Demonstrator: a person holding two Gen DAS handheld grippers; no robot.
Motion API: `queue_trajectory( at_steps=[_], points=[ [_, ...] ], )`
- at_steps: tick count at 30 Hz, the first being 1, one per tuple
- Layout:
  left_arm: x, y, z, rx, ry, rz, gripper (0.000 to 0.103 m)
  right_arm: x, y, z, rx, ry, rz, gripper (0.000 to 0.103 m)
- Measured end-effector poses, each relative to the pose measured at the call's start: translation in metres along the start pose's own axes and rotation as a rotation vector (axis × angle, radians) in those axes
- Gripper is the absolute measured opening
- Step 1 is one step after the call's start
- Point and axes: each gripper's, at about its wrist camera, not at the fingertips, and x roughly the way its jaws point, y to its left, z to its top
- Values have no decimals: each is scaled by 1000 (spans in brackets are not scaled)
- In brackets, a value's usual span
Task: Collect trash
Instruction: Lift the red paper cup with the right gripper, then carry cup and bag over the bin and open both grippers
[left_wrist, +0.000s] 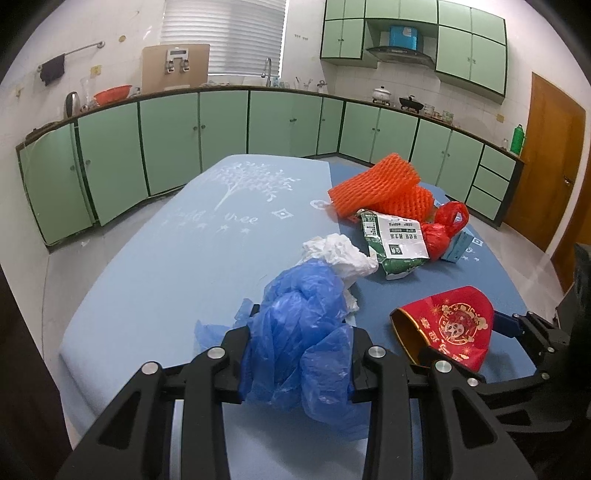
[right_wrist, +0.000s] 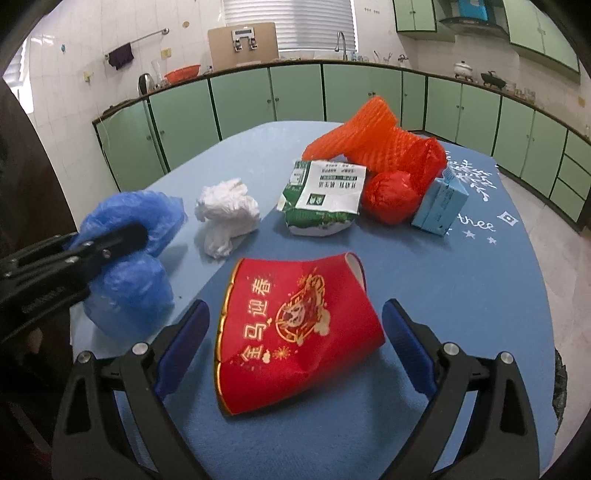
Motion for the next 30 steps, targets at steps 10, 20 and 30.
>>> queue_trajectory(
  at_steps=[10, 20, 30],
  points=[
    [-12, 0, 4, -5, -22, -19, 36, -12, -5, 7, 4, -29, 21, 80],
    [-31, -32, 32, 44, -95, -94, 36, -57, -35, 32, 68, -148, -27, 80],
    [-21, -101, 61, 145, -130, -234, 36, -108, -93, 35, 149, -230, -169, 80]
  ],
)
